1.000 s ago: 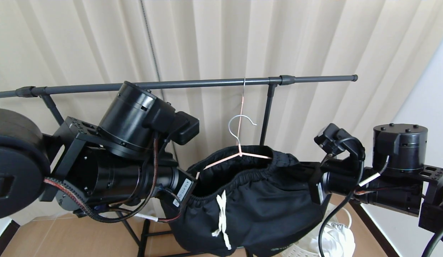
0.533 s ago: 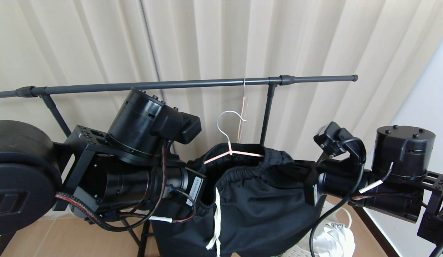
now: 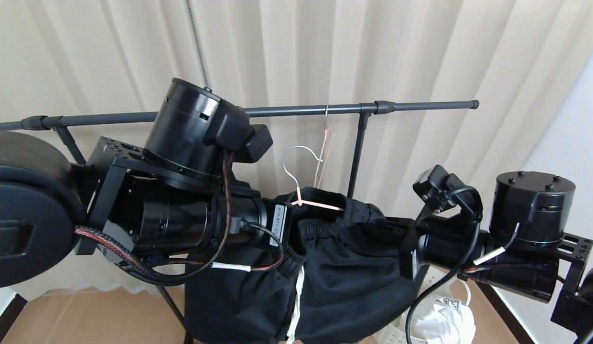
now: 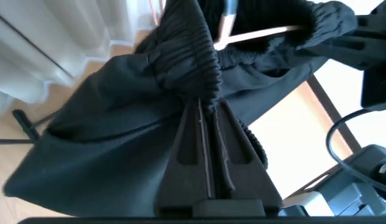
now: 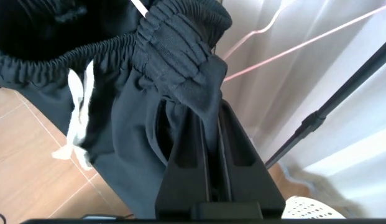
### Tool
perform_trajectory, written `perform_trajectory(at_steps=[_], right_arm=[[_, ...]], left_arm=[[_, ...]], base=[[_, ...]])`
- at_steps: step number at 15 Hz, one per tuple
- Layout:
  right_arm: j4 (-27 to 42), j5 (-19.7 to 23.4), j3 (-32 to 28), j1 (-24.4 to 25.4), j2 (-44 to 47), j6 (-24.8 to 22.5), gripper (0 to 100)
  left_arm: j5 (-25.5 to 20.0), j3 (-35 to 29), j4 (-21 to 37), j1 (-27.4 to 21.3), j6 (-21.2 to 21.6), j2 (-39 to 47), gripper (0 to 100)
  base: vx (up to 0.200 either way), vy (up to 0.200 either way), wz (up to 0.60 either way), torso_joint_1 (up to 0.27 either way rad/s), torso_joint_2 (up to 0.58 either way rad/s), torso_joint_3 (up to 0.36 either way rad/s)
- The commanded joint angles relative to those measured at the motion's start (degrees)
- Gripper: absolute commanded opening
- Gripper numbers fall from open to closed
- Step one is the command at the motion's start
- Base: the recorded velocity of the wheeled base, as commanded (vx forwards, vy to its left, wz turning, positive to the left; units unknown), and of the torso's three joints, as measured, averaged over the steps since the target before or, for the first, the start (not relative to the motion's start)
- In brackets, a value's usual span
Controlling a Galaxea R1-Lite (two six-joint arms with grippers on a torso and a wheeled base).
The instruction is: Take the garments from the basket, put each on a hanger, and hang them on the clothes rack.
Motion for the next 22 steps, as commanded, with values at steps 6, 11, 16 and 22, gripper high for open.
perform_trajectory(at_steps=[6, 11, 16, 22], right_arm=[[-2.35, -0.08, -0.24, -1.35, -0.49, 0.11, 0], [-4.64, -1.84, -0.06, -1.18, -0.05, 1.43, 0], [-9.21, -1.75, 1.69, 0.93, 0.12, 2.48, 0], [-16.68, -1.48, 4.24, 2.08, 0.3, 2.92, 0]], left_arm=[[2.77, 3.74, 0.23, 2.78, 7.96, -1.95, 0], [2.94, 6.72, -0.03, 2.69, 11.39, -2.48, 0], [3.03, 6.55, -6.36, 1.55, 11.04, 1.13, 0], [3.47, 8.83, -14.71, 1.11, 11.04, 1.83, 0]], base=[[0.0, 0.0, 0.0, 0.0, 0.0, 0.0], [0.0, 0.0, 0.0, 0.0, 0.0, 0.0], [0.0, 0.0, 0.0, 0.0, 0.0, 0.0], [0.0, 0.0, 0.0, 0.0, 0.0, 0.0]])
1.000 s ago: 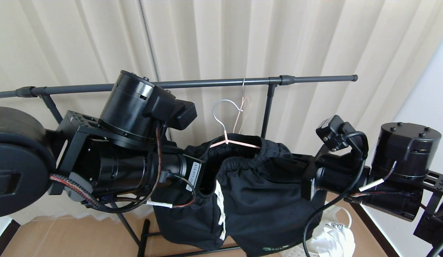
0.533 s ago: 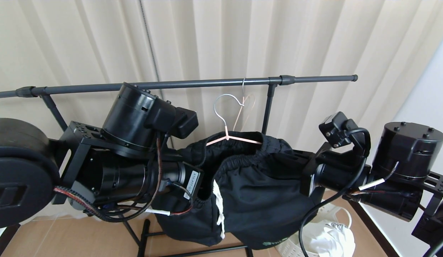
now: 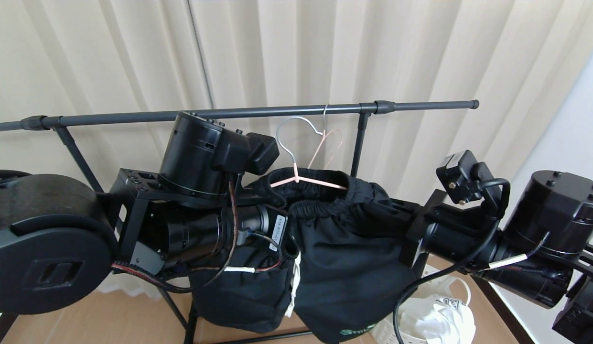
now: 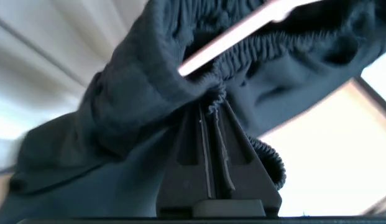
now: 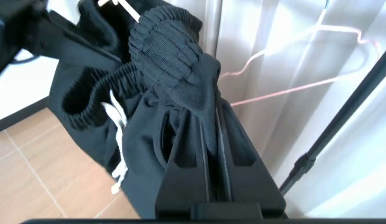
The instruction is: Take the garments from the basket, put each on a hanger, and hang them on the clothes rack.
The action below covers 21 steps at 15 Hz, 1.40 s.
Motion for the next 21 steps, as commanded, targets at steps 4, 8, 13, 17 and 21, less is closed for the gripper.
perform_trajectory(at_steps=[4, 8, 13, 17, 21], right_arm=[[-2.86, 0.21, 1.52, 0.09, 0.54, -0.15, 0], [-2.86, 0.21, 1.69, 0.09, 0.11, -0.15, 0], [-2.95, 0.3, 1.43, 0.09, -0.07, -0.15, 0], [-2.86, 0.3, 1.16, -0.26, 0.72, 0.2, 0], [-2.86, 1.97, 1.08, -1.58, 0.72, 1.08, 0]], left_arm=[[0.89, 0.78, -1.14, -0.36, 0.12, 0.24, 0], [0.89, 0.78, -1.14, -0.45, 0.12, -0.02, 100], [2.91, 1.66, -0.79, -2.56, 0.38, -3.01, 100], [2.91, 4.21, -0.7, -3.17, 2.23, -6.09, 100], [2.91, 7.72, -0.96, -3.44, 6.27, -9.78, 100]], base=[[0.0, 0.0, 0.0, 0.0, 0.0, 0.0], [0.0, 0.0, 0.0, 0.0, 0.0, 0.0], [0.0, 0.0, 0.0, 0.0, 0.0, 0.0], [0.0, 0.0, 0.0, 0.0, 0.0, 0.0], [0.0, 0.0, 0.0, 0.0, 0.0, 0.0]])
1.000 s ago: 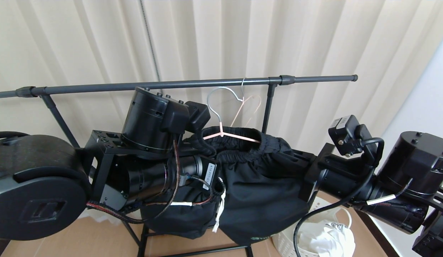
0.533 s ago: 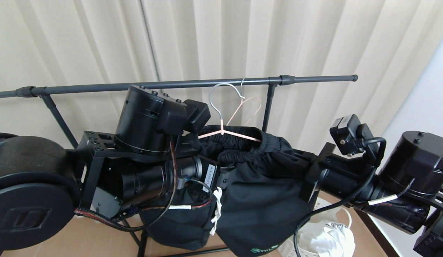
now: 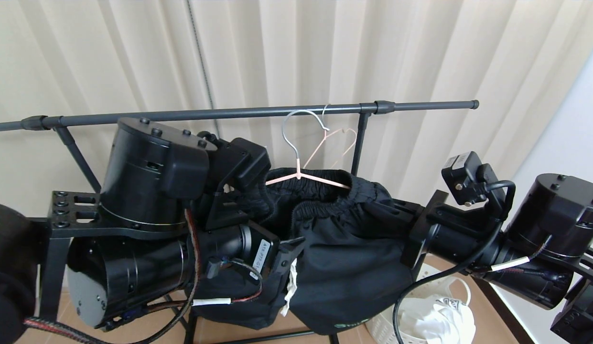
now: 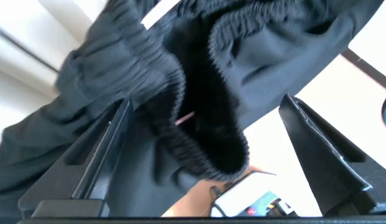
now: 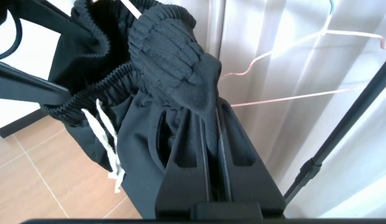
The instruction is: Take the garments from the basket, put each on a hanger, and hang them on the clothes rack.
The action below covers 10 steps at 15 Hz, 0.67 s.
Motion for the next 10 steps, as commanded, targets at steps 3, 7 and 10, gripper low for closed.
perform_trajectory(at_steps=[3, 7, 10], right_arm=[[0.01, 1.26, -0.08, -1.48, 0.19, -0.02, 0], [0.01, 2.76, 0.27, -2.36, 0.19, -0.02, 0], [0.01, 3.99, 0.45, -3.15, 0.19, -0.02, 0]], left_arm=[[0.1, 1.43, -0.09, 0.04, 2.12, -3.93, 100], [0.45, 0.2, -0.26, 0.66, 4.58, -5.6, 100], [0.36, -1.65, -0.26, 3.56, 7.74, -5.69, 100]], base=[[0.0, 0.0, 0.0, 0.0, 0.0, 0.0], [0.0, 0.0, 0.0, 0.0, 0.0, 0.0], [0.0, 0.0, 0.0, 0.0, 0.0, 0.0]])
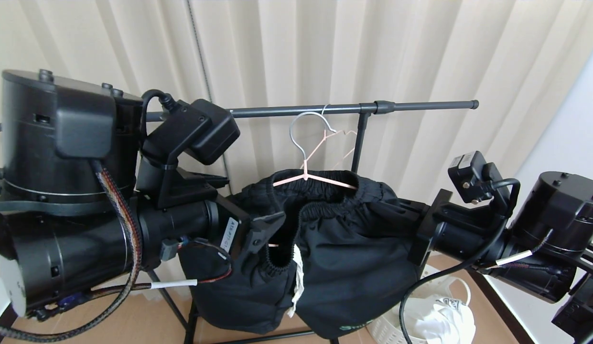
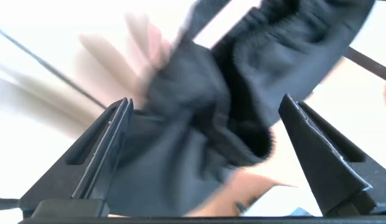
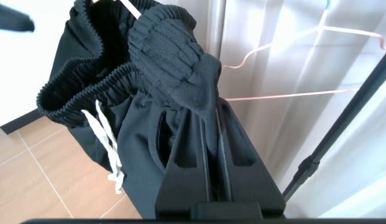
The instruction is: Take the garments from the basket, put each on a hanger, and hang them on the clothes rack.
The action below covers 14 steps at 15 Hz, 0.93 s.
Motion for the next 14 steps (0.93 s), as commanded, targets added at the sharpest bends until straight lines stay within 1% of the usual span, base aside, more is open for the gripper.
perform_trajectory(at_steps=[1, 2, 3, 5, 6, 7, 9, 10, 12, 14], right_arm=[[-0.1, 0.36, 0.1, -0.25, -0.01, -0.02, 0], [-0.1, 0.89, 0.28, -0.42, -0.01, -0.02, 0], [-0.1, 1.51, 0.54, -0.51, -0.01, -0.02, 0], [-0.1, 2.12, 0.72, -0.51, -0.01, -0.02, 0], [-0.1, 2.12, 0.81, -0.51, -0.1, -0.02, 0], [-0.1, 2.3, 1.16, -0.51, -0.19, -0.11, 0], [-0.1, 2.47, 1.42, -0.51, -0.1, -0.2, 0], [-0.1, 2.47, 1.42, -0.51, -0.1, -0.2, 0], [-0.1, 2.56, 1.42, -0.51, -0.27, -0.2, 0], [-0.1, 2.56, 1.6, -0.51, -0.71, -0.2, 0]], left_arm=[[-0.09, -0.87, 0.01, 1.9, 0.8, -0.55, 100], [-1.15, -0.96, 0.01, 5.15, 3.7, -0.55, 100], [-3.26, -1.14, 0.09, 7.7, 6.69, -0.29, 100], [-10.99, -1.66, 0.36, 12.8, 12.4, 0.77, 100], [-12.4, -1.75, 0.45, 13.32, 13.02, 1.21, 100], [-17.23, -1.84, 0.53, 13.85, 14.07, 2.61, 100], [-23.65, -2.28, 0.71, 13.85, 14.16, 4.55, 100], [-27.25, -2.72, 1.5, 13.94, 14.16, 5.43, 100], [-32.35, -4.21, 4.75, 14.38, 14.25, 7.36, 100], [-33.14, -5.09, 4.93, 14.38, 14.34, 9.56, 100]], base=[[0.0, 0.0, 0.0, 0.0, 0.0, 0.0], [0.0, 0.0, 0.0, 0.0, 0.0, 0.0], [0.0, 0.0, 0.0, 0.0, 0.0, 0.0], [0.0, 0.0, 0.0, 0.0, 0.0, 0.0], [0.0, 0.0, 0.0, 0.0, 0.0, 0.0], [0.0, 0.0, 0.0, 0.0, 0.0, 0.0], [0.0, 0.0, 0.0, 0.0, 0.0, 0.0], [0.0, 0.0, 0.0, 0.0, 0.0, 0.0], [0.0, 0.0, 0.0, 0.0, 0.0, 0.0], [0.0, 0.0, 0.0, 0.0, 0.0, 0.0]])
